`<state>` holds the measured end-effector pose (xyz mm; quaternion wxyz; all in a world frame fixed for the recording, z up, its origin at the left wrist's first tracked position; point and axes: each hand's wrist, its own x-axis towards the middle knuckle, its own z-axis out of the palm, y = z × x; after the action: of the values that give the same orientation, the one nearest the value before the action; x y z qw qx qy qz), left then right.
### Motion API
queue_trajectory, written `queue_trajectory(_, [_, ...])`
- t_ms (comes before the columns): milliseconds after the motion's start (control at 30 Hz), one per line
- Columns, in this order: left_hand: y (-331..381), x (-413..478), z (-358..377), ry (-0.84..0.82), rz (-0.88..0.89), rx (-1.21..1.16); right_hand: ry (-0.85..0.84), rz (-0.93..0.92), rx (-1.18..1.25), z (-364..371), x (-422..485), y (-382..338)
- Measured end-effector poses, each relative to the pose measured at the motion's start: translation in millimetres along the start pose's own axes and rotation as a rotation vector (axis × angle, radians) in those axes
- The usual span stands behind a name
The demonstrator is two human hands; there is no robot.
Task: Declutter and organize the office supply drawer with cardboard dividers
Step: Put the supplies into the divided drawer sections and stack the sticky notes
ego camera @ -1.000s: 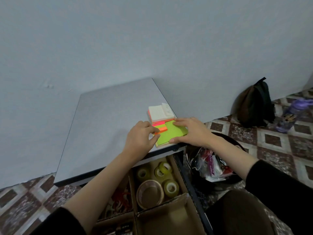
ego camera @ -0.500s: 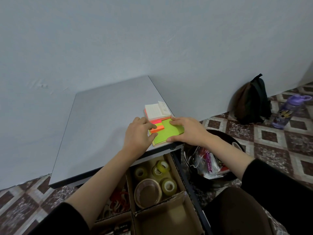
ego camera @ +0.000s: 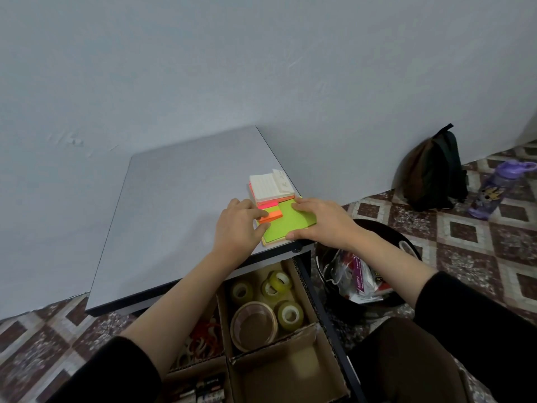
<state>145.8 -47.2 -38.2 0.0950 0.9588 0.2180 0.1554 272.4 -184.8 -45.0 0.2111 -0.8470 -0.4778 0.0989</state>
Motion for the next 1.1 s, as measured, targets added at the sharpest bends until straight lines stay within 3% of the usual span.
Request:
queue_trajectory(700, [8.9, 9.4, -7.2, -0.029, 0.040, 0.113, 0.002, -0.001, -0.015, 0.0, -0.6, -0.8])
queue_trajectory(1100, [15.2, 0.8, -10.1, -0.132, 0.081, 0.096, 0.008, -0.008, 0.010, 1.3, -2.2, -0.4])
